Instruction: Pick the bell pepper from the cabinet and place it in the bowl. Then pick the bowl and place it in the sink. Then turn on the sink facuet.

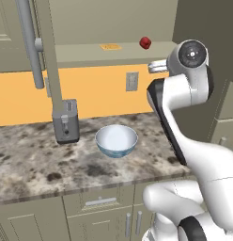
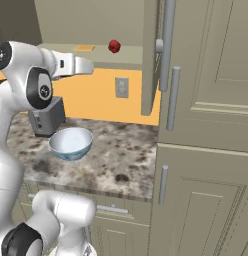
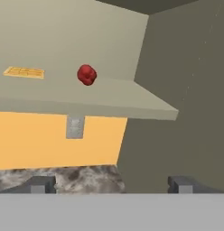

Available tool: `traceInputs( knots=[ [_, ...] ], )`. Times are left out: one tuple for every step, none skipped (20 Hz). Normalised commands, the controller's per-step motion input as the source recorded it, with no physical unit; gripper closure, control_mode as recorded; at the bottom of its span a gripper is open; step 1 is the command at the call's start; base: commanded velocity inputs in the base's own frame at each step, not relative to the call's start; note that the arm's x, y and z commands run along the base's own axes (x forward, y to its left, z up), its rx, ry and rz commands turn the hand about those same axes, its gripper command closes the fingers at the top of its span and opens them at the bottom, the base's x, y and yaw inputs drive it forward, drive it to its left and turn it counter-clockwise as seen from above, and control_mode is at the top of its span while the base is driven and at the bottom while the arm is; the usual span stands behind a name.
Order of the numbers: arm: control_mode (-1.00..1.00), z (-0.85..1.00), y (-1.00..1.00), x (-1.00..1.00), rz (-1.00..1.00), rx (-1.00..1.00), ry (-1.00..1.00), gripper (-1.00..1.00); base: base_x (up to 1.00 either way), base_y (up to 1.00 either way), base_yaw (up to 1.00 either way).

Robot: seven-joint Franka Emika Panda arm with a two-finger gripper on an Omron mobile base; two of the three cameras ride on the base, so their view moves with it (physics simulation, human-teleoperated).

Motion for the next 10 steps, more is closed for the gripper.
traceInputs(
  knots=[
    [-1.00, 0.31, 0.00, 0.17, -0.05, 0.02, -0.01, -1.00, 0.00, 0.00, 0.00],
    [-1.00, 0.31, 0.00, 0.20, -0.02, 0.05, 0.00, -1.00, 0.00, 0.00, 0.00],
    [-1.00, 0.41, 0.00, 0.15, 0.00, 0.04, 0.00, -1.00, 0.00, 0.00, 0.00],
    [-1.00, 0.47, 0.00, 0.21, 0.00, 0.02, 0.00, -1.00, 0.00, 0.00, 0.00],
    [-1.00, 0.41, 0.00, 0.34, 0.00, 0.01, 0.00, -1.00, 0.00, 0.00, 0.00],
    [-1.00, 0.27, 0.00, 0.43, 0.00, 0.00, 0.00, -1.00, 0.00, 0.00, 0.00],
    [-1.00, 0.00, 0.00, 0.71, 0.00, 0.00, 0.03, -1.00, 0.00, 0.00, 0.00],
    [-1.00, 0.00, 0.00, 0.95, 0.04, 0.00, 0.00, -1.00, 0.00, 0.00, 0.00],
    [-1.00, -0.05, 0.00, 0.89, 0.06, 0.00, 0.00, -1.00, 0.00, 0.00, 0.00],
    [-1.00, -0.01, 0.00, 0.69, 0.07, 0.01, 0.00, -1.00, 0.00, 0.00, 0.00]
  ],
)
